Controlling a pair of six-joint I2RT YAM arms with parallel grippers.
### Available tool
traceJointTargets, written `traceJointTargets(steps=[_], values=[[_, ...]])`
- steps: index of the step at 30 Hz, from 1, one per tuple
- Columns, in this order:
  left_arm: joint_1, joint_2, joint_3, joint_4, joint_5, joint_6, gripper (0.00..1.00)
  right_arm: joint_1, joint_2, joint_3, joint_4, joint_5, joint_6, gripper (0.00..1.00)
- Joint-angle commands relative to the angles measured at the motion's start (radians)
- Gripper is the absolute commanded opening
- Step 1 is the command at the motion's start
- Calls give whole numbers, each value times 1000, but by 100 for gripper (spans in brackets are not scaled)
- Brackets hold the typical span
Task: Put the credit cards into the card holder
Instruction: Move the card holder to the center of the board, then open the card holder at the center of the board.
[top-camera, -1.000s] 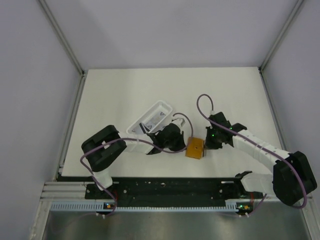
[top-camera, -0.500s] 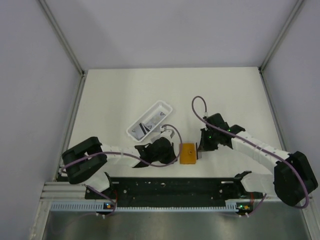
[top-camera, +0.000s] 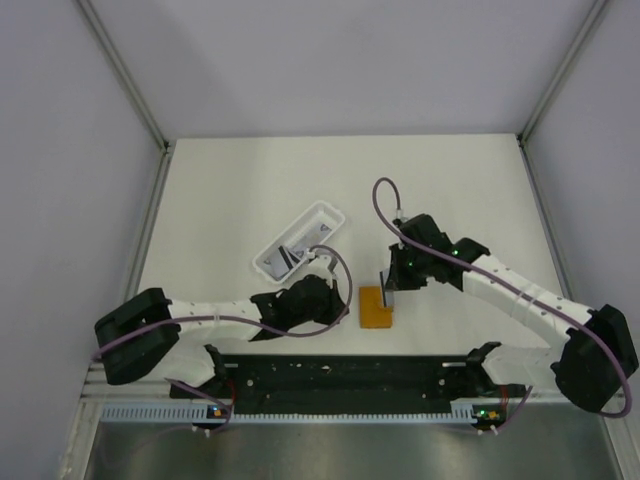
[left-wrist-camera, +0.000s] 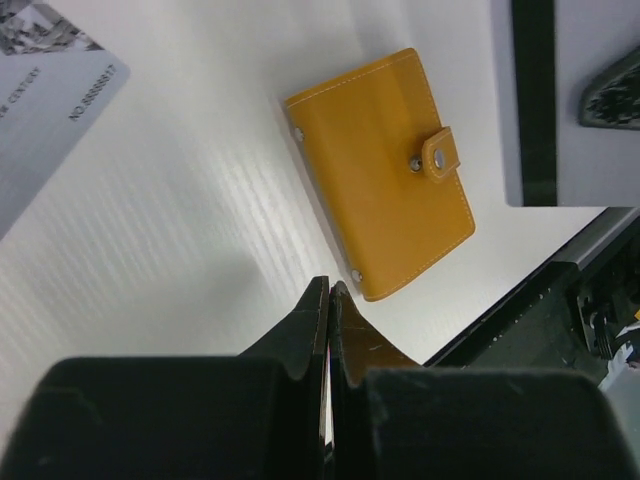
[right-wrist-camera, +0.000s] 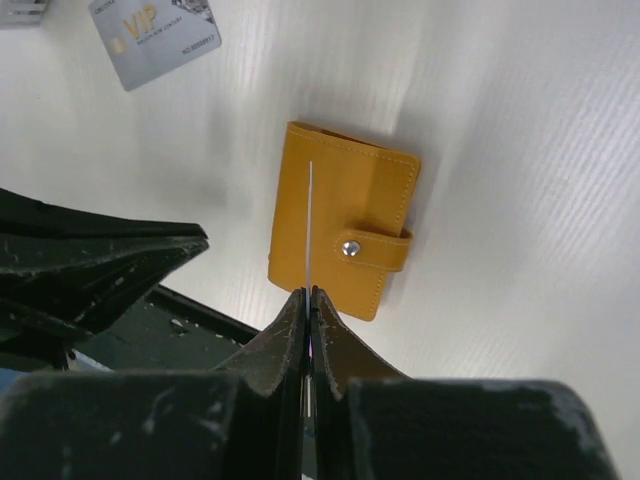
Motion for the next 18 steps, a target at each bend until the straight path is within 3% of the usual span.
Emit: traceJointTargets(steps=[1,10,18], values=[[-26,54,21,163,29,38,0,43,89,63,-10,-17,37,0],[-69,170,63,312,55,18,0,96,213,120,-24,29,65,0],[-71,247,119,292,61,27,0,106,238,131,-52,72,66,0]])
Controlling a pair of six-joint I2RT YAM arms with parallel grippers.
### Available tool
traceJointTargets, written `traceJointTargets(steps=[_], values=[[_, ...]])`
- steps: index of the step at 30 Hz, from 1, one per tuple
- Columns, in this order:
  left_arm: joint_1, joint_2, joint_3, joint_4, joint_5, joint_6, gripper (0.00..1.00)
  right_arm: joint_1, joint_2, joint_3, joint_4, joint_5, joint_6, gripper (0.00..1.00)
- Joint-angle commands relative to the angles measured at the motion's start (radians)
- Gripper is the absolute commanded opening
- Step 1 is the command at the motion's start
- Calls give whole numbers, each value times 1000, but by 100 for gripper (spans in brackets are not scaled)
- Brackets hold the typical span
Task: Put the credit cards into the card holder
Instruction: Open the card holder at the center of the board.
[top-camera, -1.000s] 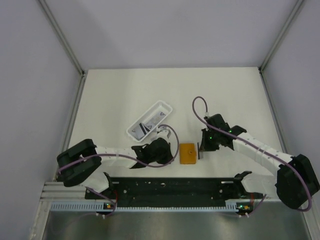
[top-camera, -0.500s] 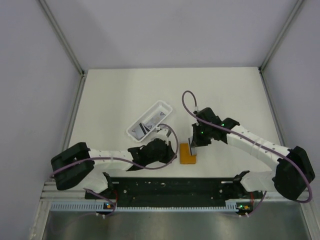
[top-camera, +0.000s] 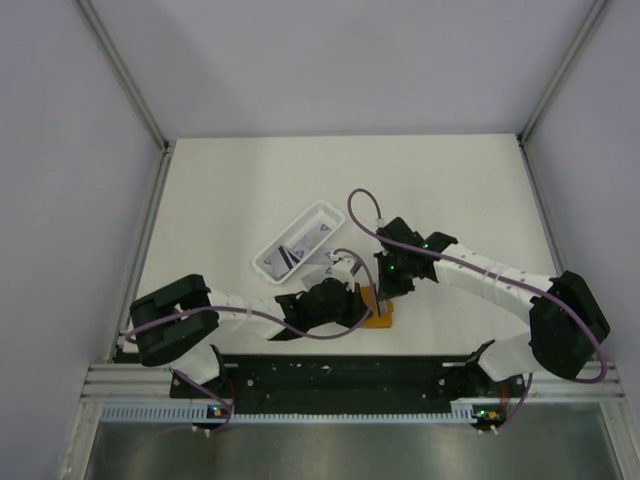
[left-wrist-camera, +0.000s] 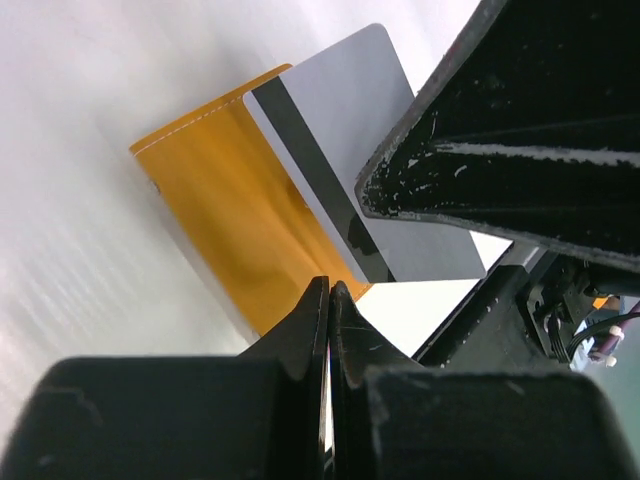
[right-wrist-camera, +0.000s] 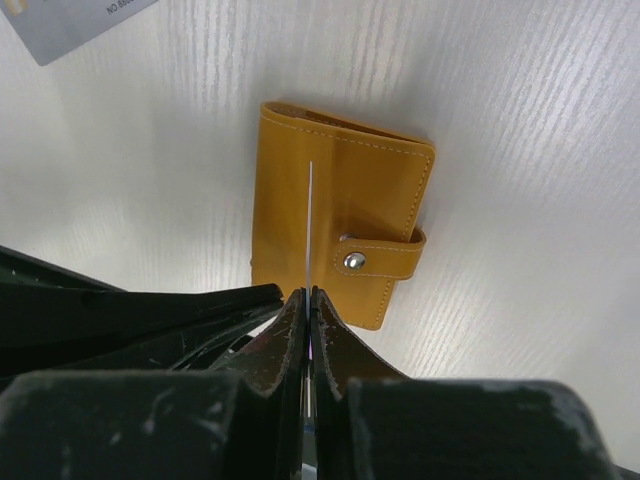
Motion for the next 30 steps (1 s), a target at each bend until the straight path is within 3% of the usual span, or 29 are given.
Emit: traceJointTargets(steps=[1,15,30], values=[[-4,54,69,26,14,9,0,16,13,53,-26,50,7,0],[-4,115,83,-6,14,-11,0,14,17,64,-146,240,-3,0],[-4,140,80,-1,19,-23,0,14,-43,53,-220,300,1,0]])
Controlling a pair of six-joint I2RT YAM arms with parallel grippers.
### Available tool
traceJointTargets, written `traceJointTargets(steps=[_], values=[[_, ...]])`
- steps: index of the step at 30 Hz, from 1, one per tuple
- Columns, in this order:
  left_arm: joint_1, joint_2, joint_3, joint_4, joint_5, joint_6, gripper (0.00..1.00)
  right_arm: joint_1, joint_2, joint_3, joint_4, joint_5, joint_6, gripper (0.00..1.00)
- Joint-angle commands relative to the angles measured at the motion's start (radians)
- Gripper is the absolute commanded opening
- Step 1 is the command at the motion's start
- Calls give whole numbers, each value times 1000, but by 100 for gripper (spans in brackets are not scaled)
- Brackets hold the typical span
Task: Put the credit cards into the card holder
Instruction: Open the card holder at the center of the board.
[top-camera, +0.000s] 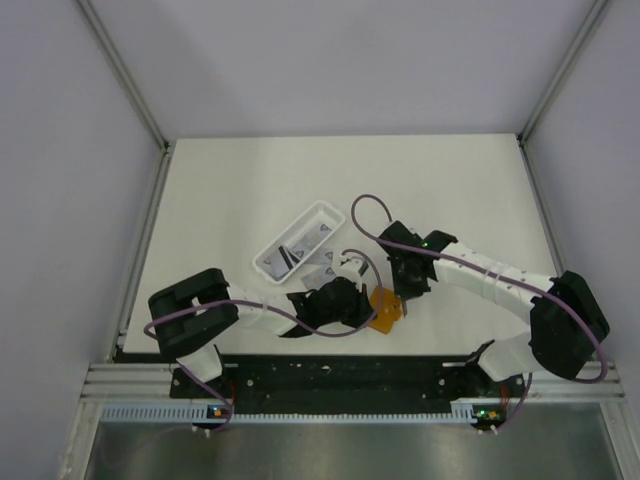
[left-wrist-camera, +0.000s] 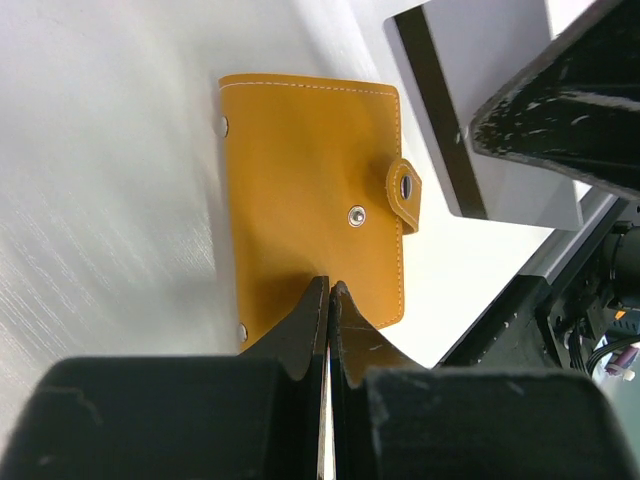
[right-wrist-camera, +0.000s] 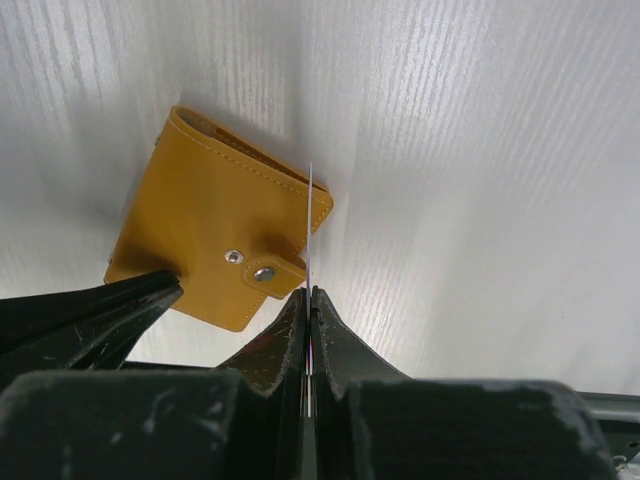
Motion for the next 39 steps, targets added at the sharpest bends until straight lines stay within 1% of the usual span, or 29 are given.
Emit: traceJointTargets(steps=[1,7,10,13,16,17,21,25,31,35,39], values=[[-4,24,6,9,4,-9,0,9,-56,26,-45,47,3,0],[-4,32,10,13,13,-10,0,9,-87,-25,-39,63,38,0],[-4,27,9,10,14,-10,0,11,-154,-28,13,43,64,0],[-4,22,9,7,10,-12,0,9,-217,-22,89,-27,119,0],[-4,25,9,7,2,-18,0,14,-208,-28,171,-116,185,0],[-4,25,9,9,2,-19,0,20,-199,-32,191,-124,202,0],[-4,29,9,12,2,-24,0,43,-160,-57,228,-82,266,0],[-4,25,9,12,1,-26,0,45,-143,-109,277,-71,305,0],[-4,29,9,12,-4,-29,0,52,-134,-157,268,-34,308,0],[-4,33,10,13,-7,-35,0,56,-146,-164,202,17,299,0],[-4,35,9,15,-7,-36,0,57,-192,-175,159,52,297,0]])
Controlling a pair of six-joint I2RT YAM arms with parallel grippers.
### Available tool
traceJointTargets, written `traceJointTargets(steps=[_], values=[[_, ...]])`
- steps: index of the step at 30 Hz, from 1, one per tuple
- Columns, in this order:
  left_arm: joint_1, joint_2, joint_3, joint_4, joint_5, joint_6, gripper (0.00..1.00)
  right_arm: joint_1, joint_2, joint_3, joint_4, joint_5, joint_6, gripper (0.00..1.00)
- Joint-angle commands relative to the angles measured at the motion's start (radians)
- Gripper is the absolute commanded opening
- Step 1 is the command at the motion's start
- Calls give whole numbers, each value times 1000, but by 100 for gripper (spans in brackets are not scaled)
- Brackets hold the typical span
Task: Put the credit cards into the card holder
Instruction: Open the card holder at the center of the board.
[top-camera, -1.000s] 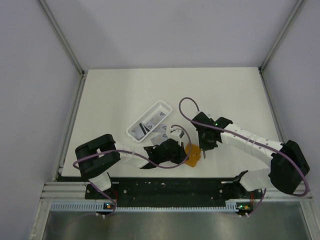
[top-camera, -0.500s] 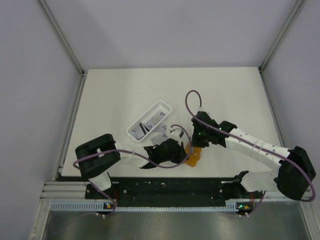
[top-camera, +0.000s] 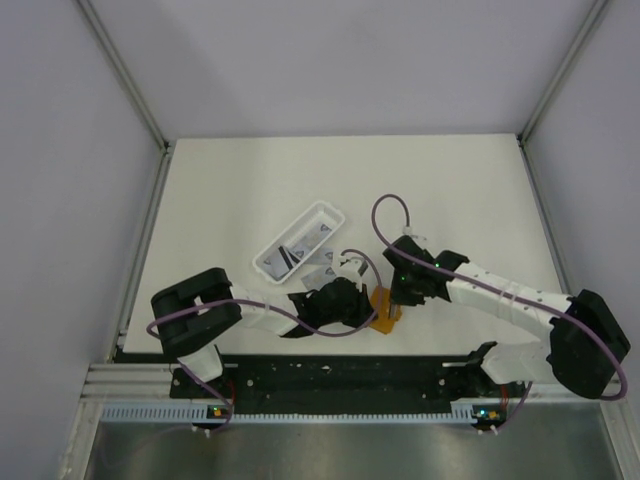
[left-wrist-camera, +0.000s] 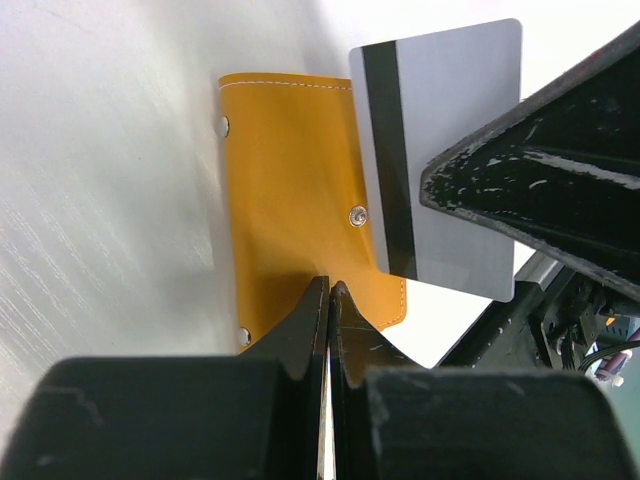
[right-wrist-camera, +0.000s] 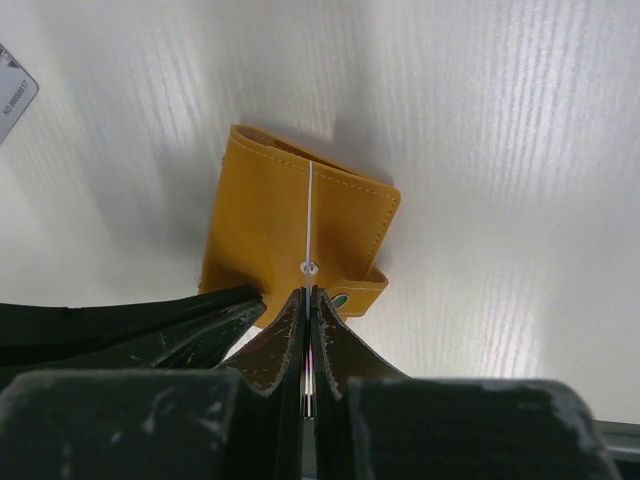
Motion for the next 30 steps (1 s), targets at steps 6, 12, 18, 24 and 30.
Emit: traceJointTargets(steps=[6,12,18,24,30], values=[[-2,21,9,2,-9,-10,0,14,-119,-24,-91,82,9,0],[-2,26,12,3,-9,-9,0,15,-140,-59,-113,83,15,0],[-2,29,15,1,-6,-9,0,15,-199,-145,-106,82,58,0],[-2,33,27,-5,4,-3,0,14,-312,-252,-25,61,97,0],[-2,33,50,-20,20,11,0,14,-442,-372,113,1,133,0]])
